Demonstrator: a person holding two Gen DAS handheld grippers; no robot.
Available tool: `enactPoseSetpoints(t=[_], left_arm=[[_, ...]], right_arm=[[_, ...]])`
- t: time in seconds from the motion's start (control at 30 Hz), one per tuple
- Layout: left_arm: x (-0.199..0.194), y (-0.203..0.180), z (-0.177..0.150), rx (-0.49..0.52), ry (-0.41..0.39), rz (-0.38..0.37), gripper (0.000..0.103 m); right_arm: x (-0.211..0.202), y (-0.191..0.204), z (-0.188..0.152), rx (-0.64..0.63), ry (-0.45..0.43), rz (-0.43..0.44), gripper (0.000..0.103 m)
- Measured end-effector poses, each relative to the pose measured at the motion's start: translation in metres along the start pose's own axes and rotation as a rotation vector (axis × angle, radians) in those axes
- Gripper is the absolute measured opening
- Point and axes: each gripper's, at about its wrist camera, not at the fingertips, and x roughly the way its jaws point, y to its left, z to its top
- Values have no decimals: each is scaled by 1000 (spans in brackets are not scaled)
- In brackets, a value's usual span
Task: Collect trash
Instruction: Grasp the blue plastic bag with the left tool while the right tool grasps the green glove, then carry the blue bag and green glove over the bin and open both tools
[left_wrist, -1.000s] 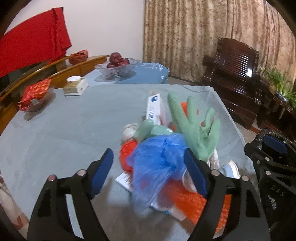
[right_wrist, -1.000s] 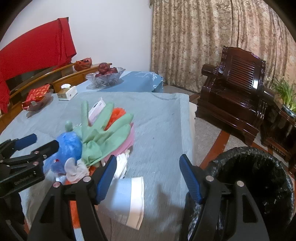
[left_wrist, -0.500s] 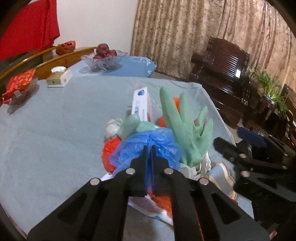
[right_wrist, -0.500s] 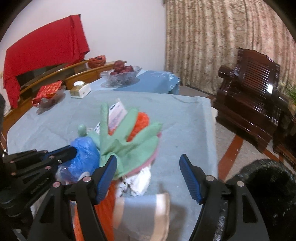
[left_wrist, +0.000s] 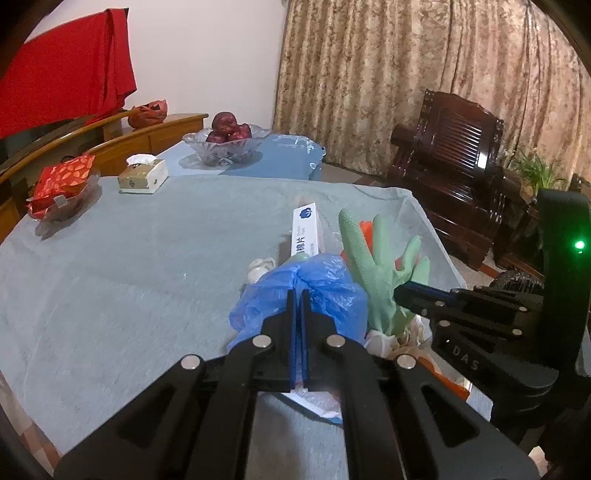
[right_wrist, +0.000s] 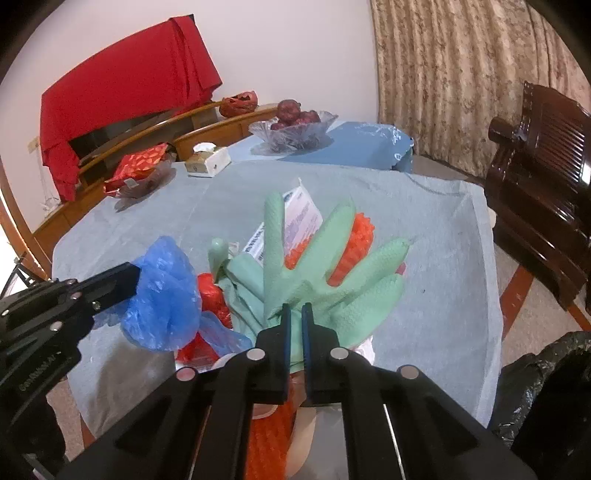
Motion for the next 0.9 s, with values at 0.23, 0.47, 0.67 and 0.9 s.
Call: enactPoseSetpoints(t=[0.23, 0.47, 0.67, 0.9], left_arm=[[-1, 11, -2, -10, -9, 47, 1], [9, 22, -3, -7, 7, 68, 1], [11, 22, -5, -8, 20, 60, 1], [-7, 16, 2, -6, -14, 44, 1]], right_arm=[[0, 3, 5, 19, -18, -28, 44], [25, 9, 2, 9, 25, -65, 58], [21, 6, 3, -2, 21, -6, 12], [-19, 11, 11, 7, -56, 55, 12]])
